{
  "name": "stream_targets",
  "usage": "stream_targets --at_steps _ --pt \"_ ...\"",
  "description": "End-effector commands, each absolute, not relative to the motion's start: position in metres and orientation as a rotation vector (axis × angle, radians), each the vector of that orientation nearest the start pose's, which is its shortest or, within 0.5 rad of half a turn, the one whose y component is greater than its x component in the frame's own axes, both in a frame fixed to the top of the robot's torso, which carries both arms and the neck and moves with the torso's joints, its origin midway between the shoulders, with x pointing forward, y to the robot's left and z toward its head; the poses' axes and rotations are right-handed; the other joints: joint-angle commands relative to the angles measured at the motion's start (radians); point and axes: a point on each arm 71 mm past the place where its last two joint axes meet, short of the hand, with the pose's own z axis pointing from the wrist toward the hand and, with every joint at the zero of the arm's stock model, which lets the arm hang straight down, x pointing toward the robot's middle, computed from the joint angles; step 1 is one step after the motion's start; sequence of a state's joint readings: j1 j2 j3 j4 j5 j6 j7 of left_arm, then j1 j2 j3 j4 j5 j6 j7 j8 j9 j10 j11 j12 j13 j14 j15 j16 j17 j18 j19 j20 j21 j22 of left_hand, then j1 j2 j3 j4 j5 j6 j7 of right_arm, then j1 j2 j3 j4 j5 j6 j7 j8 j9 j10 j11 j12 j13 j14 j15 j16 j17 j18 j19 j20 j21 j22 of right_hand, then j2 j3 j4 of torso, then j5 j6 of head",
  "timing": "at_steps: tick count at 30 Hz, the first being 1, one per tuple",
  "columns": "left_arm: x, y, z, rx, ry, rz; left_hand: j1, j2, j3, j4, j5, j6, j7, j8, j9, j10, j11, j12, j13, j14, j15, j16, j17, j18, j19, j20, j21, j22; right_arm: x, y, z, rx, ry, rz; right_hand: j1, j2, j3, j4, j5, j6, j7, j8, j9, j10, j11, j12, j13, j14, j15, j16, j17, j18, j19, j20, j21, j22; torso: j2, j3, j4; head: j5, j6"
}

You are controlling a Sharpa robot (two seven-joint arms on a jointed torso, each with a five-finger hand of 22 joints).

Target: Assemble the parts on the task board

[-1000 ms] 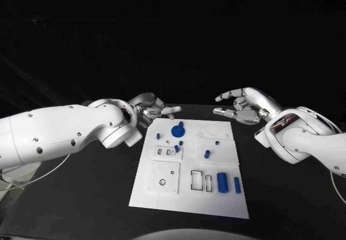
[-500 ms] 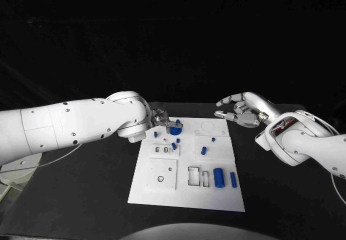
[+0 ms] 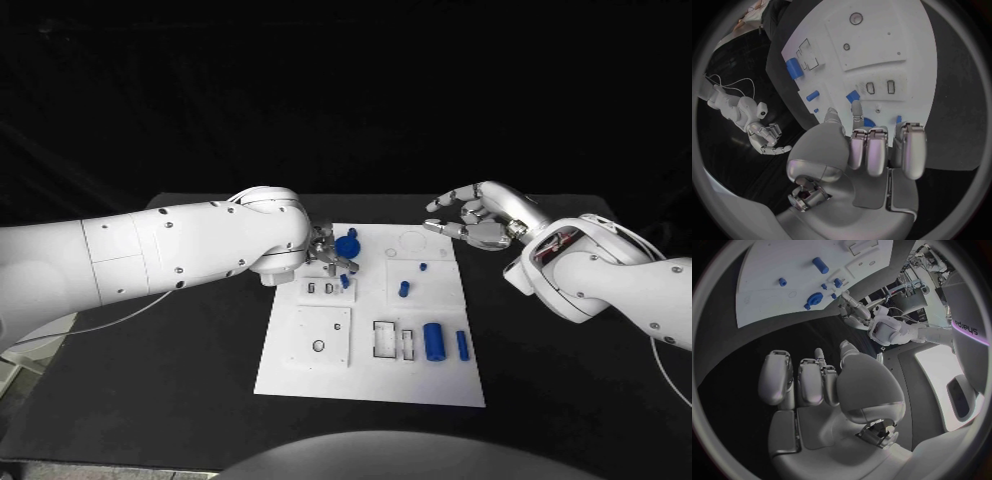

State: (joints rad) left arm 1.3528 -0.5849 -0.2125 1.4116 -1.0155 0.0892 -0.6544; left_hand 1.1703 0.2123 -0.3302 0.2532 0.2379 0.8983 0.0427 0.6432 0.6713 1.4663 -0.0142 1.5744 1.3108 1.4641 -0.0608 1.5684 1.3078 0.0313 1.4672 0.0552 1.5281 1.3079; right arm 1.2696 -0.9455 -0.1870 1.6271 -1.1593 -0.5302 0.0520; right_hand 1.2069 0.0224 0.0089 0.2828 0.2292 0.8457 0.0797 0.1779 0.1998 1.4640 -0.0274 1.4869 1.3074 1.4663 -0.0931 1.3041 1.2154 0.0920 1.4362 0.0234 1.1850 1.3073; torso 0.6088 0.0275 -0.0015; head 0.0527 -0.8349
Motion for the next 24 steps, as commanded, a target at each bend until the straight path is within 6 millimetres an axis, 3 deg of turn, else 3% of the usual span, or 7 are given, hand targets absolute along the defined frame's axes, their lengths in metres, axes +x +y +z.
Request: stream_targets --at_steps 1,4,11,24 --pt "0.494 0.134 -0.226 -0.035 2.379 -0.223 0.015 0.001 0.009 0.001 0.005 -0.006 -0.003 0.006 0.005 0.104 -0.01 -0.004 0.26 0.107 -0.007 0.002 0.263 0.001 0.005 -0.009 -0.006 0.13 0.457 -0.224 -0.187 0.064 1.602 0.832 0.011 0.003 0.001 -0.007 0.007 0.007 0.001 0.003 -0.001 0.039 0.008 0.006 0.129 0.051 0.009 0.003 -0.002 -0.014 0.005 0.004 -0.001 0.133 -0.002 -0.0005 0.0 -0.006 -0.014" --pt "0.494 0.134 -0.231 -0.044 2.381 -0.223 0.017 -0.001 0.013 0.0 0.006 -0.002 -0.004 0.009 0.012 0.104 -0.011 -0.004 0.26 0.107 -0.008 0.002 0.263 0.001 0.004 -0.009 -0.007 0.129 0.457 -0.226 -0.188 0.067 1.606 0.829 0.012 0.004 0.002 -0.007 0.01 0.007 0.001 0.003 -0.002 0.039 0.008 0.005 0.129 0.051 0.009 0.003 -0.002 -0.014 0.005 0.004 -0.002 0.133 -0.003 -0.0003 0.0006 -0.008 -0.024" --pt "0.493 0.131 -0.236 -0.058 2.377 -0.228 0.012 -0.005 0.017 0.006 -0.008 0.001 -0.006 0.014 0.032 0.104 -0.013 -0.004 0.26 0.107 -0.01 0.002 0.263 0.001 0.005 -0.012 -0.008 0.129 0.456 -0.227 -0.19 0.075 1.618 0.828 0.013 0.005 0.002 -0.007 0.013 0.007 0.001 0.003 -0.002 0.039 0.008 0.006 0.129 0.051 0.009 0.003 -0.002 -0.014 0.005 0.004 -0.002 0.134 -0.005 -0.0001 0.0009 -0.008 -0.034" --pt "0.493 0.128 -0.242 -0.072 2.38 -0.24 0.0 -0.005 0.029 0.02 -0.007 0.005 -0.012 0.026 0.071 0.104 -0.018 -0.004 0.26 0.107 -0.015 0.002 0.263 0.004 -0.004 -0.016 -0.014 0.117 0.457 -0.228 -0.195 0.084 1.646 0.821 0.016 0.007 0.003 -0.007 0.019 0.008 0.002 0.003 -0.003 0.038 0.008 0.005 0.127 0.05 0.01 0.002 -0.005 -0.013 0.004 0.004 -0.004 0.133 -0.007 -0.0002 0.0016 -0.008 -0.038"
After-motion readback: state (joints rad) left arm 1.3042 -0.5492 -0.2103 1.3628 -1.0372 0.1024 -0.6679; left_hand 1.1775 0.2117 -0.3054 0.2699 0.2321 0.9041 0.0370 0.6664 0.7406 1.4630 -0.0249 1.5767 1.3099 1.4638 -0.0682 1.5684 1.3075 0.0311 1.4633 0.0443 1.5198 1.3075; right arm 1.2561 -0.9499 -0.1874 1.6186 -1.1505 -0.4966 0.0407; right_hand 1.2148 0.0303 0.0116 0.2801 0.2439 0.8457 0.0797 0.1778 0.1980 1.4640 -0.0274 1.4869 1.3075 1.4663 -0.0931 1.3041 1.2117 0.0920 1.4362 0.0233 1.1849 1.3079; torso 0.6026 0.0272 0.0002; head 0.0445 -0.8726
